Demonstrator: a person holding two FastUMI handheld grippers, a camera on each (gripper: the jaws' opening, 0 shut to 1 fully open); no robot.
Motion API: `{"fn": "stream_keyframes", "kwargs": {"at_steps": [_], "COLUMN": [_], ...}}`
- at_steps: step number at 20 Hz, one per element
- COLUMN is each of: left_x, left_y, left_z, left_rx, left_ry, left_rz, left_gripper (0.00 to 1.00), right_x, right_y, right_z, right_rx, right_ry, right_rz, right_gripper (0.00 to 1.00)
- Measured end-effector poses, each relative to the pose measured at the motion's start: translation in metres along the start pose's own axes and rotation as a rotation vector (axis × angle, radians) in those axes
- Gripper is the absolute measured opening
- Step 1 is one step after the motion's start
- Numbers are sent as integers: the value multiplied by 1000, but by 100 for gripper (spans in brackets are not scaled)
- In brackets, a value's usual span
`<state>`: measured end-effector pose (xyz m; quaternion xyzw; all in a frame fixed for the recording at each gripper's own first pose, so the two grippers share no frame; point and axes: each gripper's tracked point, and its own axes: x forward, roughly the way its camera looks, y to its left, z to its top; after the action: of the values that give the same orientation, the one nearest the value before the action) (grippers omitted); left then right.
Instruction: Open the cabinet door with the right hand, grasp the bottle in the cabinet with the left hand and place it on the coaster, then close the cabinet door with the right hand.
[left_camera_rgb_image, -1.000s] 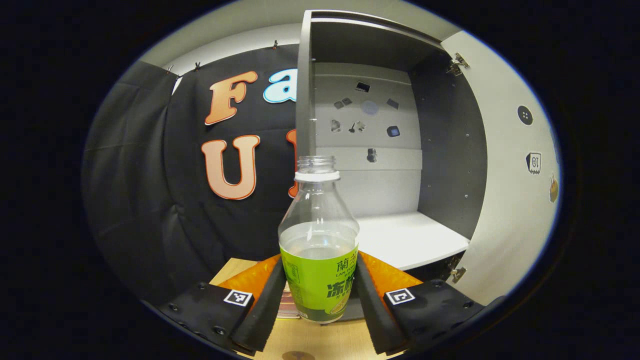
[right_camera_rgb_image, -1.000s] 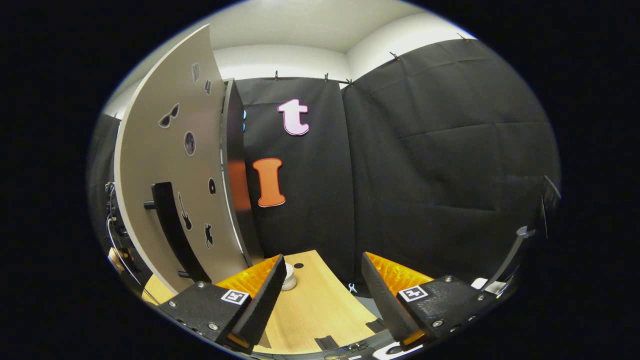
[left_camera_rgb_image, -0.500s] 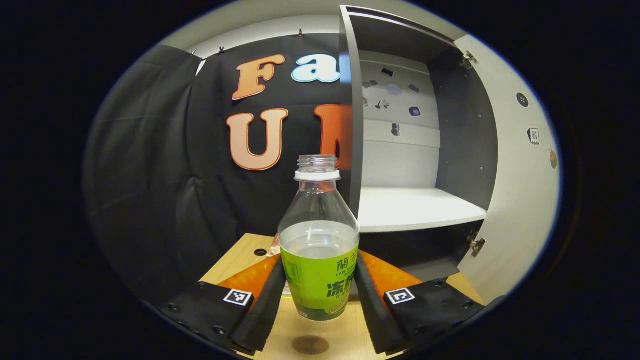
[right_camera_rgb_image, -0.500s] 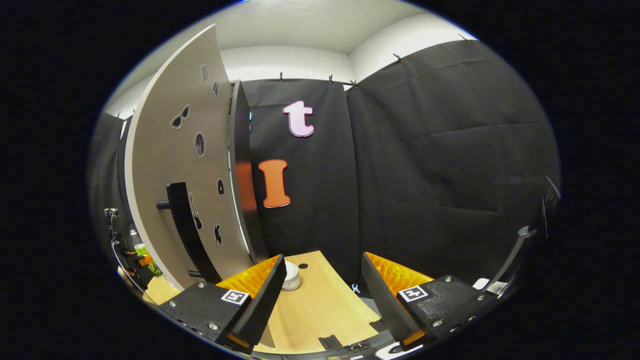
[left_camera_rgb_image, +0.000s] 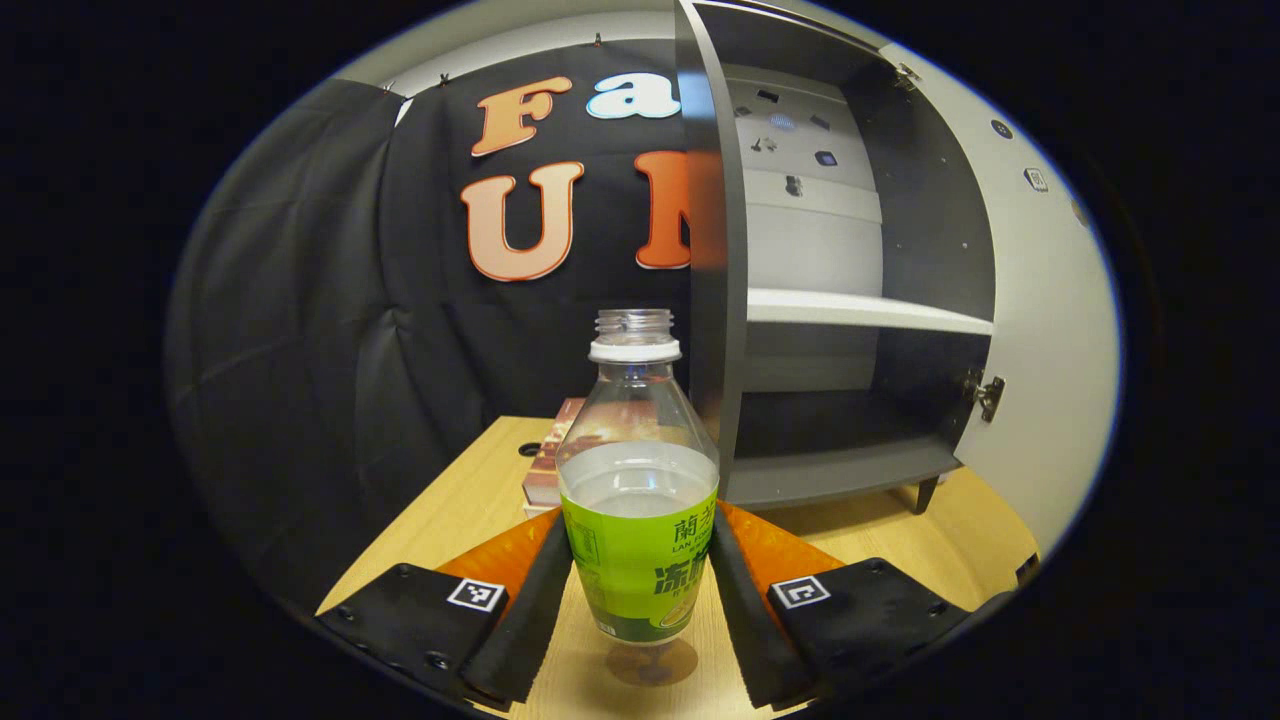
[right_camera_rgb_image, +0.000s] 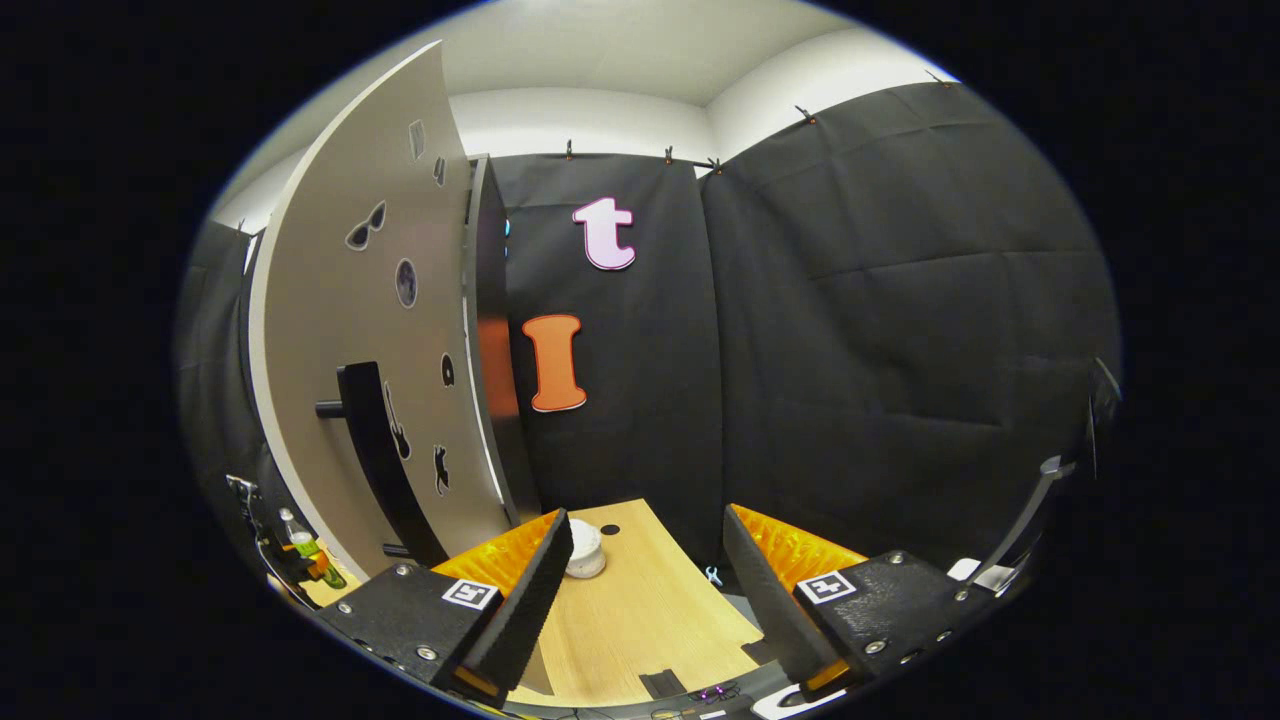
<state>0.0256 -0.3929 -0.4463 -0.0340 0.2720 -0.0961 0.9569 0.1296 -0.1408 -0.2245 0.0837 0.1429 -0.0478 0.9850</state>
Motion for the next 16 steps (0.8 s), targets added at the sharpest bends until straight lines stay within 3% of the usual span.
{"fn": "stream_keyframes", "kwargs": {"at_steps": [5, 16], "left_x": [6, 14], "left_y": [0, -5], "left_z": [-41, -78], "left_rx": [-23, -85], "left_ry": [29, 34], "left_rz": [-7, -10], "left_gripper": [82, 82], "right_x": [-5, -14], "right_y": [6, 19], "right_z": [-4, -11], "right_rx": [-12, -56], "right_ry": [14, 38], "right_rz": [-6, -5], "right_gripper": [93, 93]}}
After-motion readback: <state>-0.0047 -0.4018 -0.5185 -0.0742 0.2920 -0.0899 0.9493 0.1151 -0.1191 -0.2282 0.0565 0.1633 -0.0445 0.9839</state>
